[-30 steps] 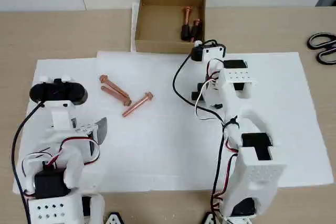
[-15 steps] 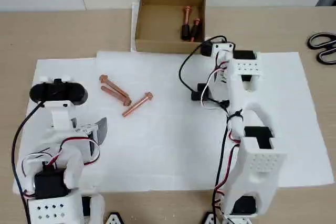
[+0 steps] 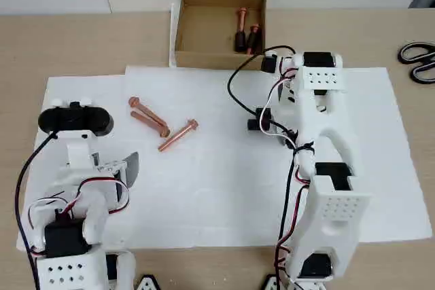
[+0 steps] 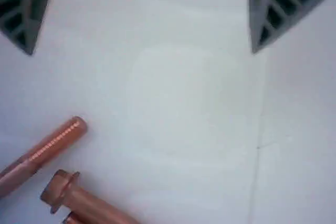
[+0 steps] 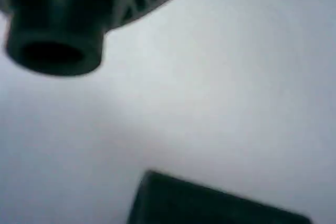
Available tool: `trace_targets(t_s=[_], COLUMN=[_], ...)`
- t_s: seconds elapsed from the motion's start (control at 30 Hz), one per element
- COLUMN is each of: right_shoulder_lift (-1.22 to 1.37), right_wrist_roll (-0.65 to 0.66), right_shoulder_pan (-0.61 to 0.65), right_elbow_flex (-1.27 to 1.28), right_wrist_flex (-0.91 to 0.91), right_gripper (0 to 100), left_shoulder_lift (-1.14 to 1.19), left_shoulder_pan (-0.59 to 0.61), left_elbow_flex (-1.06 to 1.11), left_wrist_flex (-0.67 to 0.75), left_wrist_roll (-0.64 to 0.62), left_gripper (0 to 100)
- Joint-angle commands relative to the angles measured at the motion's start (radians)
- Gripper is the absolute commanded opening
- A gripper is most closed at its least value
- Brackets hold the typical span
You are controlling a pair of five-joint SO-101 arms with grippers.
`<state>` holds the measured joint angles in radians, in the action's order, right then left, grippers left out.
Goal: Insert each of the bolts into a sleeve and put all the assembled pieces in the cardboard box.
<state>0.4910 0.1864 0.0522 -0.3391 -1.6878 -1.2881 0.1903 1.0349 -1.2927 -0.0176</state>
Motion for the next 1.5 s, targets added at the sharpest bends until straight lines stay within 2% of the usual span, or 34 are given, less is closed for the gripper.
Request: trace_targets(t_s=[0.0, 0.1, 0.27, 0.53, 1.1, 1.33, 1.47], right_shoulder_lift=[0.022, 0.085, 0.142, 0.11, 0.025, 0.053, 0.11], right_wrist_roll=[-0.011, -0.011, -0.012, -0.012, -0.012, -0.025, -0.025], right_shoulder_pan=[0.018, 0.048, 0.099, 0.097, 0.097, 0.094, 0.051], right_elbow_flex=[-0.032, -0.028, -0.028, -0.028, -0.023, 0.014, 0.058], right_wrist_flex=[-0.005, -0.005, 0.013, 0.004, -0.012, 0.056, 0.119], right_gripper=[3.5, 7.2, 7.9, 14.1, 13.9, 13.9, 12.5], left_shoulder_lift=[-0.009, -0.011, -0.011, -0.011, -0.011, -0.011, -0.011], left_shoulder_pan=[0.002, 0.002, 0.002, 0.002, 0.002, 0.002, 0.002], left_elbow_flex=[-0.01, 0.002, 0.03, 0.028, 0.028, 0.028, 0.028], left_wrist_flex=[0.003, 0.012, 0.038, 0.037, 0.037, 0.037, 0.037], left_wrist_roll=[0.002, 0.002, 0.002, 0.002, 0.002, 0.002, 0.002], left_gripper=[25, 25, 25, 25, 25, 25, 25])
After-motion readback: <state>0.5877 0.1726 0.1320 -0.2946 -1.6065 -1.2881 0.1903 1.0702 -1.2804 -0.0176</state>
